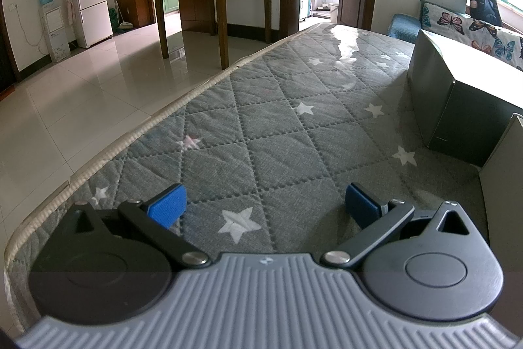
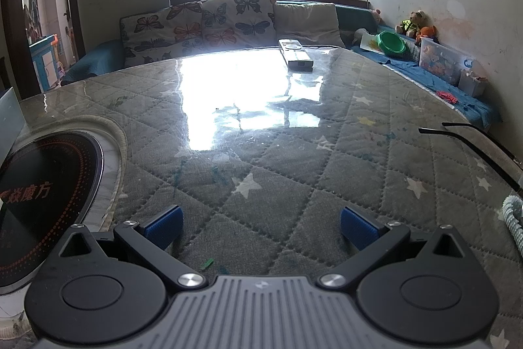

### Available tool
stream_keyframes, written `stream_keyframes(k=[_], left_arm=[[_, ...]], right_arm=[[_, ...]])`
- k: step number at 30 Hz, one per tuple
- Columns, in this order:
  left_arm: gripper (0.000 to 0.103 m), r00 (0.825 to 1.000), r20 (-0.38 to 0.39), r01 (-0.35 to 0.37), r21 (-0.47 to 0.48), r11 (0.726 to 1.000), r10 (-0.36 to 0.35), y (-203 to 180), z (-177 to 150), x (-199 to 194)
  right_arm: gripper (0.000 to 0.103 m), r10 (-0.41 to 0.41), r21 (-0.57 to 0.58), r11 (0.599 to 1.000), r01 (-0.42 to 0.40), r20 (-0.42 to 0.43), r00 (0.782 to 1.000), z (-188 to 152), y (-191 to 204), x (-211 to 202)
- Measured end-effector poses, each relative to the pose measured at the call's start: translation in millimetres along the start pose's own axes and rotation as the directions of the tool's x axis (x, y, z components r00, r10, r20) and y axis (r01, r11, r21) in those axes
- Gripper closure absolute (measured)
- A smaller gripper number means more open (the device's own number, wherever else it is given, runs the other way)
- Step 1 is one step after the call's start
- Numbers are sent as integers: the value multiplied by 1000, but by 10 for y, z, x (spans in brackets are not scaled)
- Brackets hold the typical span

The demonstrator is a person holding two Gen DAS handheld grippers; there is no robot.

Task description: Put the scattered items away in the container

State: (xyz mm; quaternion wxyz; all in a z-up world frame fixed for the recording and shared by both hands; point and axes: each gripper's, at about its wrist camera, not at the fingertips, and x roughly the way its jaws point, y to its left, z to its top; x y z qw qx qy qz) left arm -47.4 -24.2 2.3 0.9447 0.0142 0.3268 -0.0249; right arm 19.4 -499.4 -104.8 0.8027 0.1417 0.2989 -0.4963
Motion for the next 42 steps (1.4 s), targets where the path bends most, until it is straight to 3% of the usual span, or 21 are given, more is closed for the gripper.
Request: stream_keyframes(k=[21,42], left_arm=[[0,1000,-2,4,8,1000,-4,12,7,27],[0,994,-54,96,40,995,-93,-10,-159,-220]], right_arm=[[0,41,-21,999,-42,-26,999,-141,181,-265],[0,91,-131,987,-92,-10,996,-272,457,-778]])
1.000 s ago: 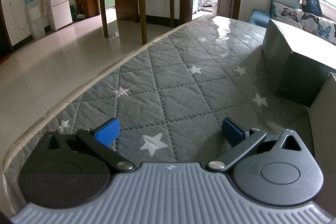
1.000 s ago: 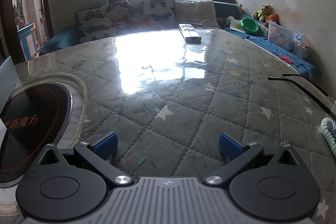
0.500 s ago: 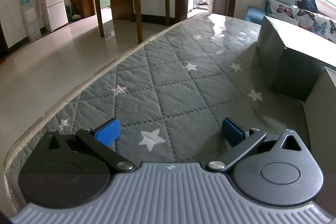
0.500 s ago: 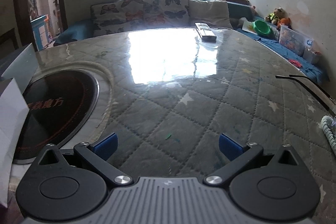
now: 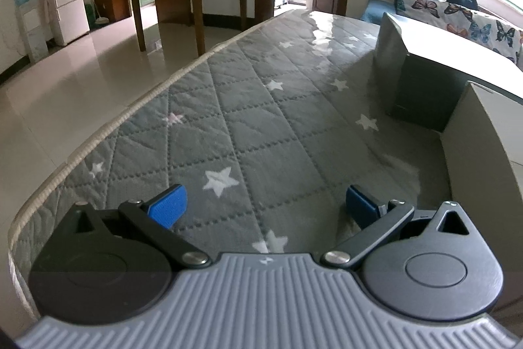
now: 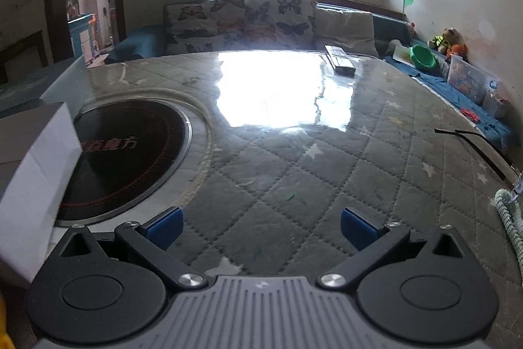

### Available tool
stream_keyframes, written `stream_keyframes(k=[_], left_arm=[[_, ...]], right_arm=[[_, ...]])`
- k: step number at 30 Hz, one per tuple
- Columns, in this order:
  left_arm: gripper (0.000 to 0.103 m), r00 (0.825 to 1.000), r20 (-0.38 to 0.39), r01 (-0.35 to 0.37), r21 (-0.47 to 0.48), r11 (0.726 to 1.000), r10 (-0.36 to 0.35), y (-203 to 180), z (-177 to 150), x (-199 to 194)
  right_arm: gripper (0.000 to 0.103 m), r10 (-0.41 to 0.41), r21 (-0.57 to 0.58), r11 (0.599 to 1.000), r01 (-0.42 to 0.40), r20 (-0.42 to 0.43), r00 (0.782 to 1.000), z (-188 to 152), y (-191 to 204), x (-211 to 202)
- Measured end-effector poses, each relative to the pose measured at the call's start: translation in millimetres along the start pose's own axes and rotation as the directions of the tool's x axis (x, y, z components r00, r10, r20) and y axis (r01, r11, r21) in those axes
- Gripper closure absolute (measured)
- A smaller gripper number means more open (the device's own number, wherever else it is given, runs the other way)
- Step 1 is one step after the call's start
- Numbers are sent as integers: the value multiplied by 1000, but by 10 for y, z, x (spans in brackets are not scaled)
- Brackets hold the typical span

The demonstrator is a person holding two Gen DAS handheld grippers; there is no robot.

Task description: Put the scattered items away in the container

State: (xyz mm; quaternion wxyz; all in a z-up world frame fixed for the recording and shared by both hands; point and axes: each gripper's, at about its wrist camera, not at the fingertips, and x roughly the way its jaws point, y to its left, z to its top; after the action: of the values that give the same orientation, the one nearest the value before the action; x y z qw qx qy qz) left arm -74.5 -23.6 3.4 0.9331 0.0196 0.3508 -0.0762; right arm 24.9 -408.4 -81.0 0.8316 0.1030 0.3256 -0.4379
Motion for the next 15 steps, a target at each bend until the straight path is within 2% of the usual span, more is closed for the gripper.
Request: stream_keyframes(k=[5,15], left_arm=[[0,1000,-13,21,-18,1000,-21,80,-18,-124],[0,999,16,32,35,999,-32,75,-74,-382]], right_arm=[[0,10,-27,1000,-10,8,1000,-23,91,-117],[0,45,-31,998,-45,-2,999,-51,222,-243]])
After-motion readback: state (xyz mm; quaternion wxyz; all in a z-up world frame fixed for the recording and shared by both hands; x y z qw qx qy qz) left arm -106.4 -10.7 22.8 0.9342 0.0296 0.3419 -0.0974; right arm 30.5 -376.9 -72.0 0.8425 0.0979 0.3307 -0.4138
